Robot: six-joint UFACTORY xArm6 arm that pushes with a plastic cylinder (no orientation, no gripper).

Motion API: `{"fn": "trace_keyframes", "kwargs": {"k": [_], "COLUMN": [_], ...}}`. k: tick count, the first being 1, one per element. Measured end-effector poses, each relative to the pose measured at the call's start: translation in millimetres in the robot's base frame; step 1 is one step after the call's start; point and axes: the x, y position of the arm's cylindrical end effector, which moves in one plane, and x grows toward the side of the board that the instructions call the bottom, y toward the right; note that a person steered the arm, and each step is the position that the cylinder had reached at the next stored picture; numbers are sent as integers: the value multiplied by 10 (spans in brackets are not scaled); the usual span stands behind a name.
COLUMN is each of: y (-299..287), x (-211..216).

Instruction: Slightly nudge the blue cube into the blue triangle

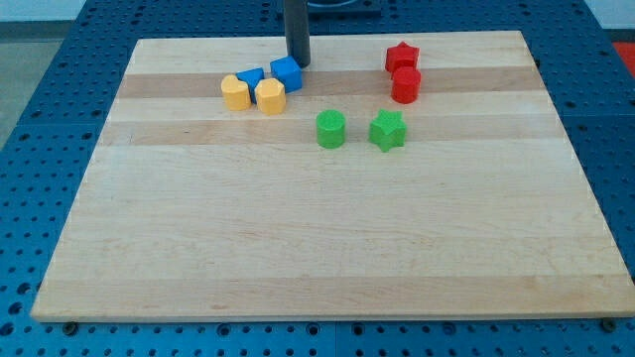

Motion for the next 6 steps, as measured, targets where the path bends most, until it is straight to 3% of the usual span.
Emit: {"fn": "trace_keyframes", "kwargs": {"k": [3, 4, 5, 6], "y": [-183, 6, 440, 355], "x": [28, 46, 219, 756]}}
